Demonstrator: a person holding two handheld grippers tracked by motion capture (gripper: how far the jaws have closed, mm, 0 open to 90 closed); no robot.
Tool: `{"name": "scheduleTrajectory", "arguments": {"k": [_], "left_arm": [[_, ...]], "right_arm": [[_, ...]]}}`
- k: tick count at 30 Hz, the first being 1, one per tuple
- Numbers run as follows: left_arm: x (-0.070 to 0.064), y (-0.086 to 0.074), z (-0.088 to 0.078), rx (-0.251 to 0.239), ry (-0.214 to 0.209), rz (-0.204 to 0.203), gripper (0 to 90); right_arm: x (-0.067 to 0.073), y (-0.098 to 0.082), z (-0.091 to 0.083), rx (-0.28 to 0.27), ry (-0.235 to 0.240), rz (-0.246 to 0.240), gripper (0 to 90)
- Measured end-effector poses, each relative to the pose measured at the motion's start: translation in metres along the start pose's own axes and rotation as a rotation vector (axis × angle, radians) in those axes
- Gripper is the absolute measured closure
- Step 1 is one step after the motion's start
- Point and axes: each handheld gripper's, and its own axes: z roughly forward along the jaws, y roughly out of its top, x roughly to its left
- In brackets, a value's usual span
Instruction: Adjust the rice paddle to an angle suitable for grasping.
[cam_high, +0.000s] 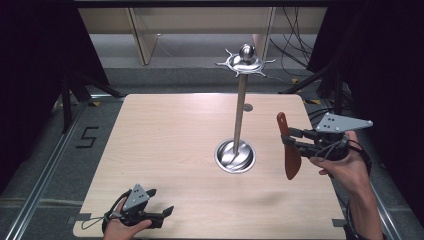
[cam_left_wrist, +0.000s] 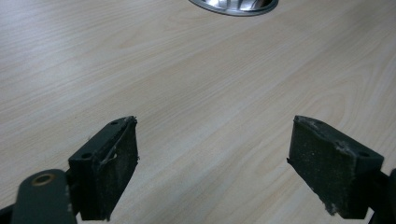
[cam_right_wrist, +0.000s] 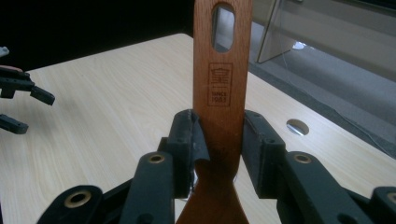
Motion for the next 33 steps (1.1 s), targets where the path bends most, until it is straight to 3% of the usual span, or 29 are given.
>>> {"name": "scheduleTrajectory", "arguments": {"k": [1, 2, 3, 4, 5, 7, 9, 11, 12, 13, 15, 17, 18, 19, 20, 23, 25, 26, 28, 30, 31, 32, 33], "left_arm": [[0.000, 0.000, 0.000, 0.002, -0.001, 0.000, 15.0], [0.001, 0.000, 0.000, 0.003, 0.004, 0.012, 15.0], [0.001, 0.000, 0.000, 0.003, 0.004, 0.013, 15.0], [0.001, 0.000, 0.000, 0.003, 0.004, 0.014, 15.0], [0.000, 0.000, 0.000, -0.001, 0.000, -0.002, 15.0], [0.001, 0.000, 0.000, 0.003, 0.004, 0.014, 15.0], [0.000, 0.000, 0.000, -0.001, 0.001, -0.001, 15.0], [0.001, 0.000, 0.000, 0.002, 0.004, 0.010, 15.0], [-0.001, -0.001, 0.000, -0.003, 0.002, -0.030, 15.0], [-0.001, -0.001, 0.000, -0.004, 0.002, -0.029, 15.0], [0.000, 0.000, 0.000, -0.004, 0.001, -0.005, 15.0], [0.000, 0.000, 0.000, -0.004, 0.002, -0.004, 15.0], [0.000, 0.000, 0.000, -0.007, -0.001, -0.006, 15.0], [0.001, 0.000, 0.000, 0.003, 0.004, 0.014, 15.0], [0.001, 0.000, 0.000, 0.002, 0.003, 0.008, 15.0], [0.001, 0.000, 0.000, 0.002, 0.003, 0.012, 15.0], [0.001, 0.000, 0.000, -0.001, 0.001, 0.004, 15.0], [0.001, 0.000, 0.001, -0.004, 0.000, -0.002, 15.0], [0.001, 0.000, 0.000, 0.001, 0.003, 0.013, 14.9], [0.000, 0.000, 0.001, -0.010, -0.001, -0.007, 14.9], [0.000, 0.000, 0.001, -0.010, 0.001, -0.008, 14.9], [0.000, 0.000, 0.001, -0.010, 0.000, -0.008, 14.9], [0.000, 0.000, 0.001, -0.009, -0.001, -0.008, 14.9]], "right_arm": [[-0.001, 0.001, 0.002, -0.029, -0.015, -0.020, 67.1], [-0.001, 0.003, 0.000, -0.004, -0.001, -0.010, 67.1], [0.001, 0.005, 0.002, -0.036, -0.011, 0.001, 67.1], [0.001, 0.007, 0.000, -0.017, 0.004, 0.002, 67.1], [0.000, 0.008, 0.002, -0.038, -0.012, -0.022, 67.1], [0.001, 0.014, 0.001, -0.049, -0.007, -0.021, 67.1], [0.003, 0.019, 0.001, -0.067, -0.010, -0.013, 67.1], [0.003, 0.025, -0.001, -0.064, -0.011, -0.037, 67.1], [0.004, 0.029, -0.001, -0.076, -0.012, -0.031, 67.1], [0.005, 0.031, -0.002, -0.070, 0.002, -0.019, 67.2], [0.005, 0.036, -0.002, -0.078, -0.008, -0.050, 67.1], [0.009, 0.041, -0.003, -0.095, -0.021, -0.052, 67.1], [0.009, 0.042, -0.004, -0.085, -0.001, -0.050, 67.1], [0.010, 0.044, -0.005, -0.085, -0.009, -0.049, 67.1], [0.009, 0.046, -0.005, -0.105, -0.023, -0.072, 67.1], [0.011, 0.052, -0.007, -0.104, -0.027, -0.054, 67.1], [0.009, 0.056, -0.007, -0.114, -0.026, -0.082, 67.1], [0.011, 0.058, -0.008, -0.096, -0.012, -0.056, 67.2], [0.008, 0.062, -0.006, -0.125, -0.023, -0.083, 67.1], [0.009, 0.065, -0.006, -0.124, -0.025, -0.080, 67.1], [0.010, 0.067, -0.006, -0.116, -0.010, -0.053, 67.1], [0.010, 0.069, -0.006, -0.129, -0.029, -0.060, 67.1], [0.009, 0.071, -0.006, -0.125, -0.016, -0.067, 67.1]]}}
